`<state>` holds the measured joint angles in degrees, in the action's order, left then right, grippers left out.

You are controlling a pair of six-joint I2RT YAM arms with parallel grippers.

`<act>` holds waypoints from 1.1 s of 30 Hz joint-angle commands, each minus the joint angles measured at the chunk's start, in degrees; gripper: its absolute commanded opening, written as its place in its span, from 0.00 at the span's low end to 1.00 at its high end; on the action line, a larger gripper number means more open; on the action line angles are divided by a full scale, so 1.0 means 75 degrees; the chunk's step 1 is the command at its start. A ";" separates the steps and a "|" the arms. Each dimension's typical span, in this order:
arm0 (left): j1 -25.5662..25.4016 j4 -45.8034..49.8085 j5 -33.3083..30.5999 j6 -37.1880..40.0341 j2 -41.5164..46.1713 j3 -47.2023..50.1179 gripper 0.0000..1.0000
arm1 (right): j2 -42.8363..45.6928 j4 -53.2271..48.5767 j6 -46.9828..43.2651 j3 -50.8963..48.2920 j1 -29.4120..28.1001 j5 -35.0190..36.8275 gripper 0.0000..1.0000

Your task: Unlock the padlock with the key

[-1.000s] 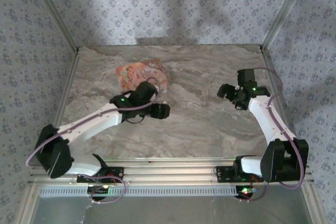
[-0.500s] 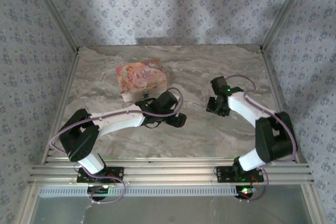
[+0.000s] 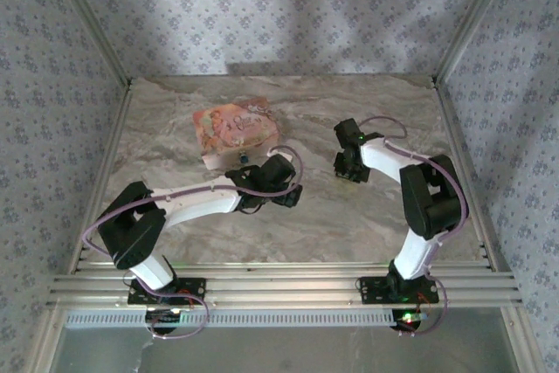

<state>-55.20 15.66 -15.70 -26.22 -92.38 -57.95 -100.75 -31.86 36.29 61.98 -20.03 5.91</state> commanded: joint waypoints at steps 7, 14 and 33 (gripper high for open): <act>-0.0093 0.0410 0.0031 -0.0298 0.1533 0.1046 0.98 | -0.0485 -0.0123 -0.0589 0.0292 -0.0076 0.0439 0.06; -0.0188 0.1228 0.0477 -0.0282 0.1633 0.0858 0.97 | -0.0317 -0.0568 -0.1088 0.0315 -0.0447 0.0752 0.00; -0.0305 -0.0828 0.1364 0.1270 0.5599 0.2692 0.96 | 0.2971 -0.2607 -0.1716 0.1083 -0.3423 0.1983 0.00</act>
<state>-57.39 15.81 -9.72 -23.40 -55.35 -39.70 -81.36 -47.37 24.51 66.78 -44.56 21.12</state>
